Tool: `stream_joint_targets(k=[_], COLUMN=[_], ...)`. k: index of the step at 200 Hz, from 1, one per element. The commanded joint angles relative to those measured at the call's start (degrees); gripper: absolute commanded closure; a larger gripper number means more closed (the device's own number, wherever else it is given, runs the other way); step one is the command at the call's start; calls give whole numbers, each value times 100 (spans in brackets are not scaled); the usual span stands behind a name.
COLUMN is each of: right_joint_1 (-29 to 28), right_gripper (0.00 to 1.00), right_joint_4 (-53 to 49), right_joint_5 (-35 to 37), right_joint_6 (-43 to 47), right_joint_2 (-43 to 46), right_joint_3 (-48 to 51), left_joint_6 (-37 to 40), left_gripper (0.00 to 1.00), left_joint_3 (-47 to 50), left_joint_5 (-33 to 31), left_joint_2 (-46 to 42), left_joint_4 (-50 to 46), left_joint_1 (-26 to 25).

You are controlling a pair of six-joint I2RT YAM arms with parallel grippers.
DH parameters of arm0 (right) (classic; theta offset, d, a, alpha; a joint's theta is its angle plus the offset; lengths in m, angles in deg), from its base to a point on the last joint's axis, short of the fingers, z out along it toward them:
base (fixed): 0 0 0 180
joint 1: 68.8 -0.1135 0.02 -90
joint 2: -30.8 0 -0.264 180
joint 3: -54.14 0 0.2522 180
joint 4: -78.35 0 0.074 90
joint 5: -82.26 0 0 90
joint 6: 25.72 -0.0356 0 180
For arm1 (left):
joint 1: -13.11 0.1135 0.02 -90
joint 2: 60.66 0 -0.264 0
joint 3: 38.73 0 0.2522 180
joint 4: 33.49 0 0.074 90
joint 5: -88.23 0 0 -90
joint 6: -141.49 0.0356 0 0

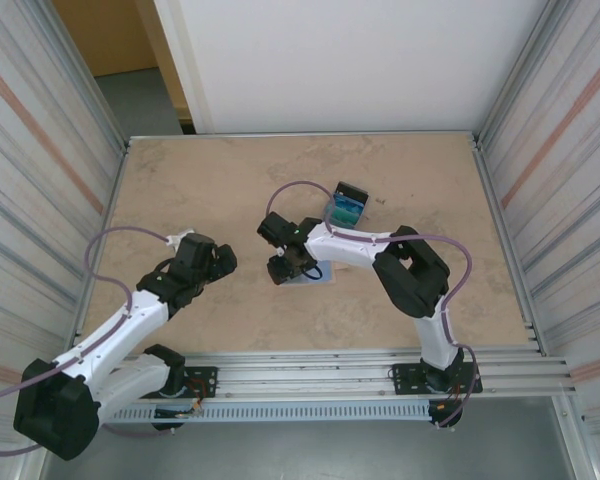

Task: Take the credit cards out of the card holder

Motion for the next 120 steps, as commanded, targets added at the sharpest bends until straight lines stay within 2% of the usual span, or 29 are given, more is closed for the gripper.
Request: stream_joint_targets(k=[1,37,97,120], right_joint_1=[39,83,111,96], right_gripper=[43,49,66,65], right_joint_4=[-69,-87,-183,-167], right_joint_5=[16,85,403,357], right_joint_6=[-81,-73,-37,-45], right_joint_2=[-104,-118,-64,-58], right_joint_3=[72,68,32,8], left_joint_6=[97,135,280,308], left_gripper=[1,1,1,1], left_joint_3=[-160,-178,-273,-296], left_joint_5=[8,19,36,72], left_joint_2=[17,20,41,68], left_joint_4=[79,79,88,114], left_joint_1=[56,56,54,56])
